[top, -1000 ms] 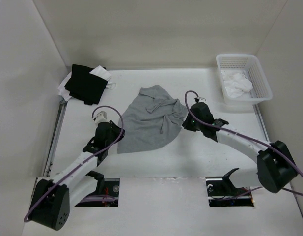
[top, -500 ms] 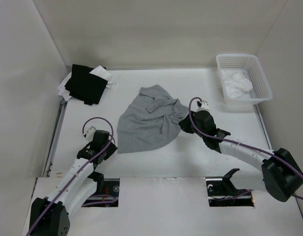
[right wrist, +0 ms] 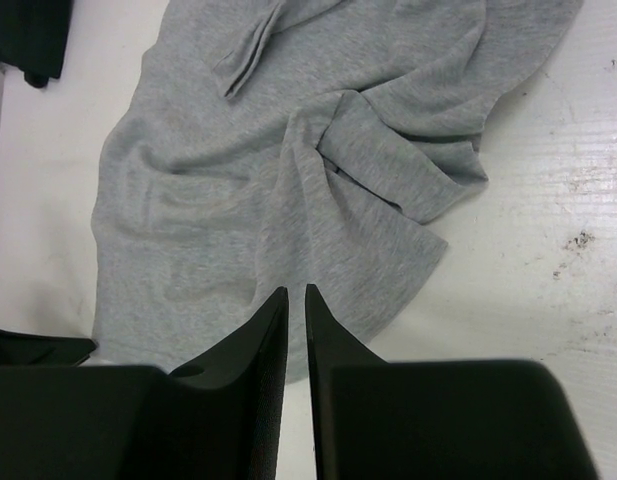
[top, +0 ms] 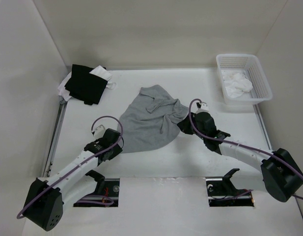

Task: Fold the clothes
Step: Flatten the tank top out

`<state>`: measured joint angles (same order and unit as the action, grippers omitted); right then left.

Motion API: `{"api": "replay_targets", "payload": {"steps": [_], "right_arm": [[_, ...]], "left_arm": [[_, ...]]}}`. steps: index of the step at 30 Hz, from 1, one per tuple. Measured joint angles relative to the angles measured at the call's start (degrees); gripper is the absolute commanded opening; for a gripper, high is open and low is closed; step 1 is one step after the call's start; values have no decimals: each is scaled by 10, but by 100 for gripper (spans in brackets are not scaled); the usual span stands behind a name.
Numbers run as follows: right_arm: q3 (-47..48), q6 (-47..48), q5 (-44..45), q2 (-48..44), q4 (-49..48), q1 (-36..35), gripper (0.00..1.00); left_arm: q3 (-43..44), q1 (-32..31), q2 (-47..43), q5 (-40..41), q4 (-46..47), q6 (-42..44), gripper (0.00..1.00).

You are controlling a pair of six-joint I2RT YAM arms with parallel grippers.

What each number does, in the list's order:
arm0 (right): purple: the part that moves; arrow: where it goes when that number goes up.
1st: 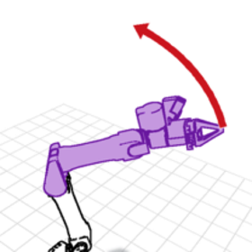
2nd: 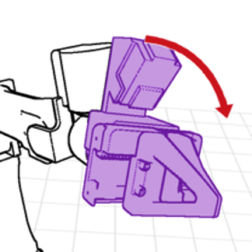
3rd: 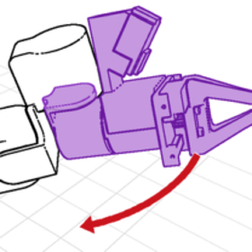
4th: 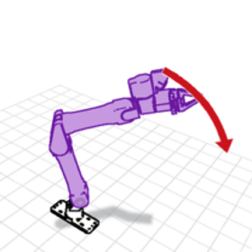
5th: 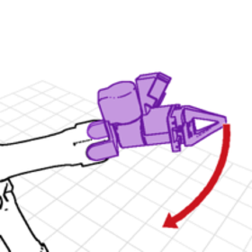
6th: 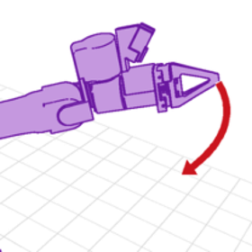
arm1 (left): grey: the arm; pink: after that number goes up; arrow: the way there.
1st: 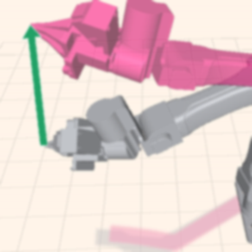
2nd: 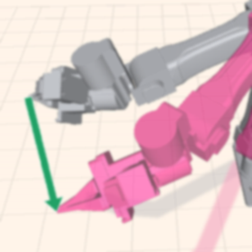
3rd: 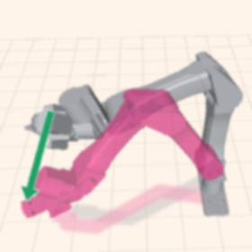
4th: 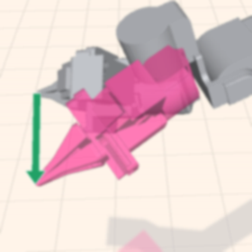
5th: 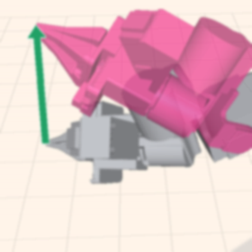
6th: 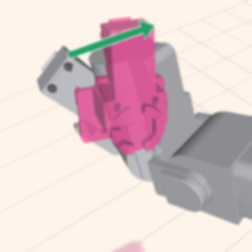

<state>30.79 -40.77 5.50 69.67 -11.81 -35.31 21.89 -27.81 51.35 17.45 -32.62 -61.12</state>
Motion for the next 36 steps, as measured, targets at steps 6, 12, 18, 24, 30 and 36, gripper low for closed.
{"api": "replay_targets", "payload": {"steps": [6, 12, 18, 24, 30, 36], "right_arm": [[0, -2, 0, 0, -3, 0, 17], [-2, -2, 0, 0, -6, 0, 18], [-7, -2, -4, -9, -7, 0, 18], [-9, -3, -6, -11, -7, 14, 38], [-8, -9, 1, 25, -4, 74, 34], [20, -4, -2, 99, 30, 83, 39]], "left_arm": [[8, 0, 20, 3, 0, 3, 20], [16, 0, 51, 2, 27, 10, 15], [17, 2, 54, -2, 32, 12, 7], [17, 4, 38, -16, 25, 16, 0], [45, 40, -54, -19, 15, 53, 0], [55, 163, -83, -45, 52, 98, 0]]}}
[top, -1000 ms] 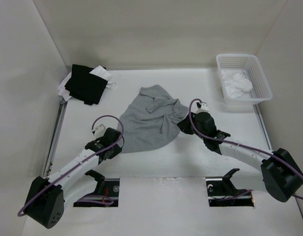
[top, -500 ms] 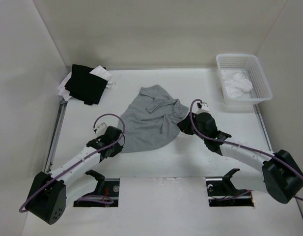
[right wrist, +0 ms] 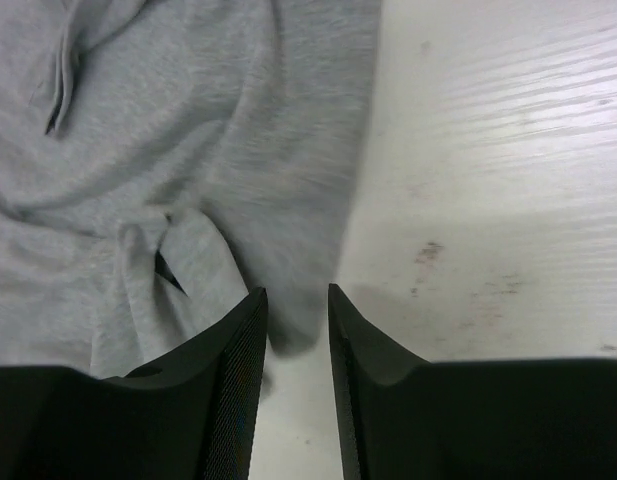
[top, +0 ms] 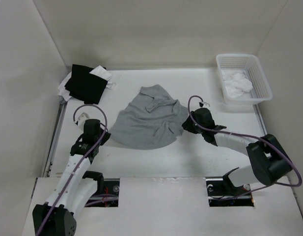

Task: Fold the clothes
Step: Flatten the tank top out

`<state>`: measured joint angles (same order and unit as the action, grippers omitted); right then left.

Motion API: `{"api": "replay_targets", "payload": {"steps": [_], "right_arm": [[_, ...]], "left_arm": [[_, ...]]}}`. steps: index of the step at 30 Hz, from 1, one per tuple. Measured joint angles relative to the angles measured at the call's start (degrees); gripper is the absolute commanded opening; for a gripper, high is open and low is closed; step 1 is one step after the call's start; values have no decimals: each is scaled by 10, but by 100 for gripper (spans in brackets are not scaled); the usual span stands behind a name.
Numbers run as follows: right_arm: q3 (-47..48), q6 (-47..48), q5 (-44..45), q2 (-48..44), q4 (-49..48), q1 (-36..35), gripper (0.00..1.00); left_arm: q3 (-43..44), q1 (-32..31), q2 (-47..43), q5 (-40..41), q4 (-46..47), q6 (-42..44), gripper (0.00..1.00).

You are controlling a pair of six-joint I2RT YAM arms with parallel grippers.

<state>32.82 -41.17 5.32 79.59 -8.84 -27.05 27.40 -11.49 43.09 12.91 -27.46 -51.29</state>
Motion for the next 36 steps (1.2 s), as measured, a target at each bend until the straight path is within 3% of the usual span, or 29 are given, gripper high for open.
{"api": "replay_targets", "payload": {"steps": [4, 10, 16, 22, 36], "right_arm": [[27, 4, -5, 22, 23, -48, 41], [20, -9, -2, -4, 68, -100, 37], [10, -27, 2, -37, 97, -145, 41], [11, -35, -1, 20, 97, -150, 40], [30, -44, -13, 56, 66, -149, 25]], "left_arm": [[-1, 68, 24, -48, 57, 11, 0], [-19, 52, 55, -86, 111, 16, 0], [-24, 33, 54, -87, 138, 20, 1], [-31, 26, 54, -87, 153, 21, 1], [-32, 17, 54, -87, 157, 21, 1]]}}
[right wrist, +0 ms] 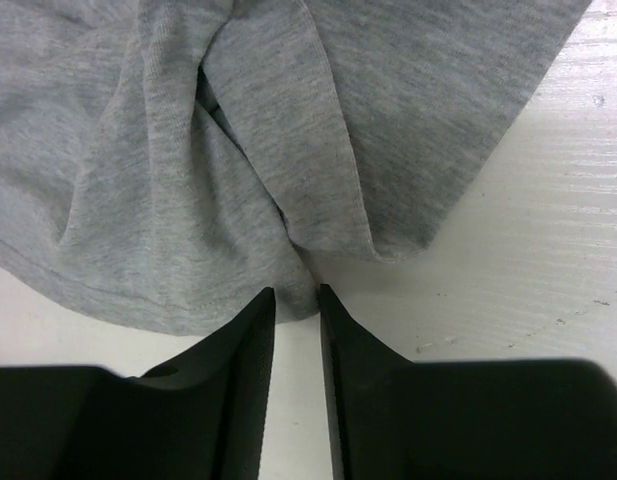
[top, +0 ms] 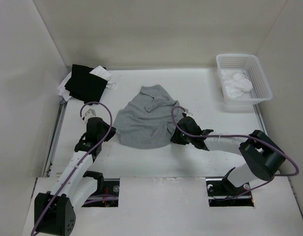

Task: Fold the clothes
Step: Flatten the tank top out

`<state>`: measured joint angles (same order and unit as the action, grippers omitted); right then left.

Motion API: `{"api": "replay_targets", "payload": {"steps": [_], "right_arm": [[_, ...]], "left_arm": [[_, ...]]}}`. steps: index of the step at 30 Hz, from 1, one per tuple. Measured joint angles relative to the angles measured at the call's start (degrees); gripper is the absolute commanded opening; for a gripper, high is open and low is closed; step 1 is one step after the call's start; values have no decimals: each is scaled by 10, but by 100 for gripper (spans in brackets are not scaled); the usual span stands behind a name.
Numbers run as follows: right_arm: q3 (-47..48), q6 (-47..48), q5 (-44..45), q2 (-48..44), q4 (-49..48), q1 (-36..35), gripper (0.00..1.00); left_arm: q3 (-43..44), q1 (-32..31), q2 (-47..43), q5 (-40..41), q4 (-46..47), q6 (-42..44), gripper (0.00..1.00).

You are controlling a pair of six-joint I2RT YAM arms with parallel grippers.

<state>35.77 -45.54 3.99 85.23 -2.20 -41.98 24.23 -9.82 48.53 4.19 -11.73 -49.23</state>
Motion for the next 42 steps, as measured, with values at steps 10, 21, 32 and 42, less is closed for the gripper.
{"api": "replay_targets", "payload": {"steps": [10, 21, 32, 42], "right_arm": [[-21, -8, 24, -23, -9, -2, 3], [104, 16, 146, -429, 196, -106, 1], [570, 206, 437, -404, 305, -365, 0], [692, 439, 514, -301, 177, -400, 0]], "left_arm": [[0, -21, 0, 2, 0, 0, 1], [174, -120, -85, 86, -20, 12, 1], [458, -222, -111, 231, 65, 130, 1], [562, -232, -82, 260, 144, 212, 2]]}}
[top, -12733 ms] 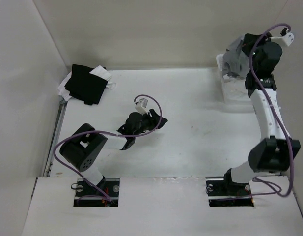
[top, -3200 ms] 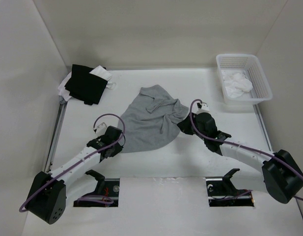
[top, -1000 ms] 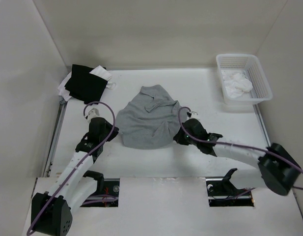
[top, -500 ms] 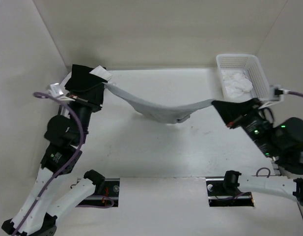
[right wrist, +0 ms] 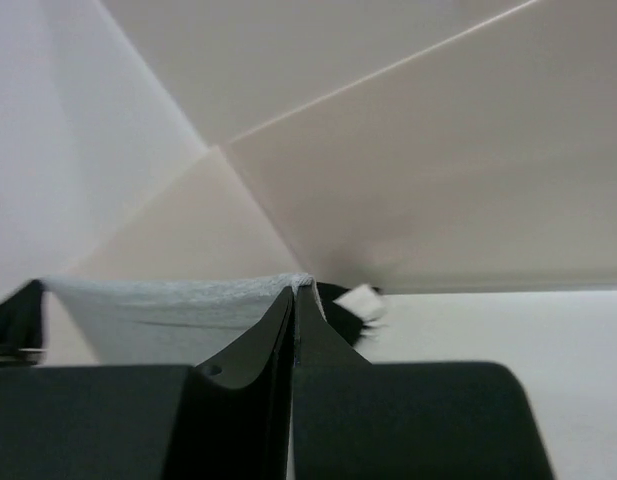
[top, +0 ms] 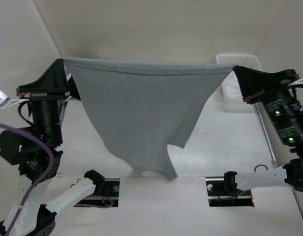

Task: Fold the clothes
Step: Flatten the tank top out

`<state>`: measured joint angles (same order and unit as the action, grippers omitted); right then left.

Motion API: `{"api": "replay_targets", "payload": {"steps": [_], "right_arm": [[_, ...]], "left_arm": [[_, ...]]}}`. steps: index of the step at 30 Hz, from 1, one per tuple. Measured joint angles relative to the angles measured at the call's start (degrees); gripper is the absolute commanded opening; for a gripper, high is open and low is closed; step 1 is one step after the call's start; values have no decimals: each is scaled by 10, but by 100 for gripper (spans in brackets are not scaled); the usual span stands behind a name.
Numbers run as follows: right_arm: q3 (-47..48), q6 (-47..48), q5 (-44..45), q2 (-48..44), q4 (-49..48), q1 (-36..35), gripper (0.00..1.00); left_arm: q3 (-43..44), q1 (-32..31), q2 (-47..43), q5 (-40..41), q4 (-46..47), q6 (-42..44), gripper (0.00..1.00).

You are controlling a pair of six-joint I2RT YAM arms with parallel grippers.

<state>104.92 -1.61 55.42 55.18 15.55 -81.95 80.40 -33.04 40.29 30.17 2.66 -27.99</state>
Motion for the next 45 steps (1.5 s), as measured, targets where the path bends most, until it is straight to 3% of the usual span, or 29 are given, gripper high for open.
{"api": "replay_targets", "payload": {"steps": [5, 10, 13, 18, 22, 26, 31, 36, 39, 45], "right_arm": [[-51, -21, -68, 33, 22, 174, 1], [-76, -116, -274, 113, 50, 440, 0], [-61, -158, -373, 210, 48, 542, 0], [92, -191, -464, 426, 99, 609, 0], [285, -204, -501, 547, 170, 634, 0], [431, -217, -527, 572, 198, 652, 1], [463, -236, -560, 523, 195, 676, 1], [341, -237, -580, 445, 176, 694, 1], [171, -234, -583, 376, 139, 695, 1], [-257, -247, -595, 203, 54, 694, 1]], "left_arm": [[-42, 34, 59, 8, 15, 10, 2], [-68, 141, 202, -28, 20, -20, 2], [-65, 201, 318, -75, 14, -68, 1], [48, 249, 489, -135, -48, -114, 1], [188, 262, 546, -165, -76, -121, 1], [304, 276, 547, -183, -73, -119, 1], [362, 301, 534, -197, -60, -115, 1], [306, 293, 504, -205, -44, -107, 1], [196, 279, 462, -202, -22, -103, 1], [-121, 237, 317, -180, 6, -110, 1]]}}
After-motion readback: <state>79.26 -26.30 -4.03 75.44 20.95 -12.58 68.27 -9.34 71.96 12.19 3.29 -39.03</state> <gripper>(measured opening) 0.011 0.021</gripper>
